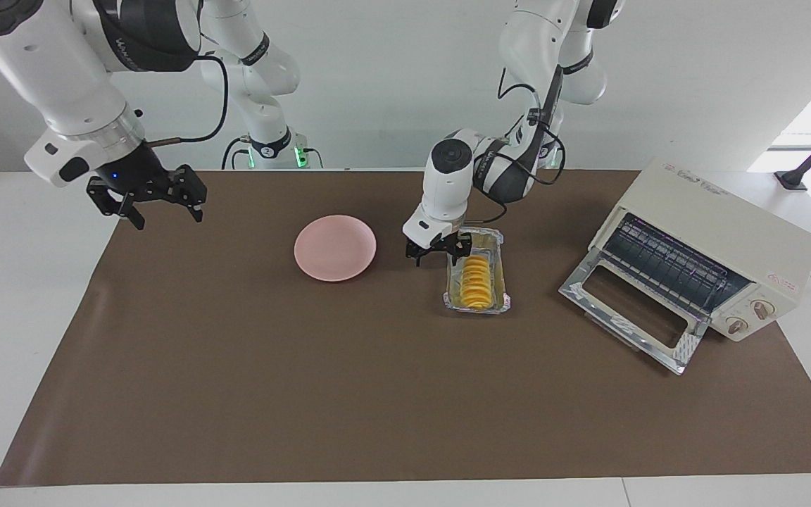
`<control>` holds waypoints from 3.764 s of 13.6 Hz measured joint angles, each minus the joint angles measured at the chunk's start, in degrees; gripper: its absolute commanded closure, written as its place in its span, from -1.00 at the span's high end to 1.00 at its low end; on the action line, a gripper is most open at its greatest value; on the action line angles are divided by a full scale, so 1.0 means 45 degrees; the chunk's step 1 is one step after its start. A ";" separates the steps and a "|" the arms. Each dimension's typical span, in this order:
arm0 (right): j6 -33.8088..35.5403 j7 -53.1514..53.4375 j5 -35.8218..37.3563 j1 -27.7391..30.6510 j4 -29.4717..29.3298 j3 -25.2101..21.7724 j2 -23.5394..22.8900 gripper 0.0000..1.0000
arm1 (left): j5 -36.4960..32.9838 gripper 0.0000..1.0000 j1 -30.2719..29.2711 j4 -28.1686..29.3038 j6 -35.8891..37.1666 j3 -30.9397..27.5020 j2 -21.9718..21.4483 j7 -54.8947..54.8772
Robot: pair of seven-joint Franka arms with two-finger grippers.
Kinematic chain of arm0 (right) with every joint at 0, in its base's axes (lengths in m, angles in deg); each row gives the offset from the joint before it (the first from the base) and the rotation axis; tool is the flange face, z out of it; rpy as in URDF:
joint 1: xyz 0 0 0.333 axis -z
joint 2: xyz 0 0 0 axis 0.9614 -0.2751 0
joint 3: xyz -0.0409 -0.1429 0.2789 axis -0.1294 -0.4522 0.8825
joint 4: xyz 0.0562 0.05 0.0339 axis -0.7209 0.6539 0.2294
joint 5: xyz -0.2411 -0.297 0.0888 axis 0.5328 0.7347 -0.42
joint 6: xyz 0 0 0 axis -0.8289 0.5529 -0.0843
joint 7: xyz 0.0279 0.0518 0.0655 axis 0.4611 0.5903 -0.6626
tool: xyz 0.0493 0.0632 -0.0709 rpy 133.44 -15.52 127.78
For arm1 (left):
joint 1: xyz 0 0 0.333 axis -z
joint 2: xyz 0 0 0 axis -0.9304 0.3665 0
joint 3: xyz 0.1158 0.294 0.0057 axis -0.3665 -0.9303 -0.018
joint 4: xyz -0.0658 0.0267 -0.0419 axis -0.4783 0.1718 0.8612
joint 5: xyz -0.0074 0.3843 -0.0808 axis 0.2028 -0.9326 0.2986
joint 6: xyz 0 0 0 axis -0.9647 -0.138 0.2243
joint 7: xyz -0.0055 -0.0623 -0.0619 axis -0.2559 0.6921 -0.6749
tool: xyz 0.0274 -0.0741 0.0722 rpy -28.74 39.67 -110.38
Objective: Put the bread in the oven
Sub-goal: 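Grasp the foil tray with the left gripper while the right gripper withdraws, then lift the foil tray with the left gripper into the oven opening, then lower the foil tray into the oven and open the left gripper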
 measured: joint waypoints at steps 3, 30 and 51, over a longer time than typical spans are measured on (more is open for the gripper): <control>0.0135 -0.0082 0.0407 -0.0203 0.0332 0.0007 0.0520 1.00 | 0.0002 -0.47 -0.0021 -0.0001 -0.0030 -0.0111 0.0037 0.0016; -0.0646 0.0012 -0.0054 -0.0518 0.3056 -0.0733 0.2151 1.00 | 0.0143 -1.00 -0.3011 -0.5072 0.5735 -0.5897 0.0600 0.0481; -0.0638 0.0012 -0.0054 -0.0518 0.3057 -0.0734 0.2166 1.00 | -0.1137 -0.59 -0.2882 -0.3255 0.6383 -0.6503 0.0368 0.0520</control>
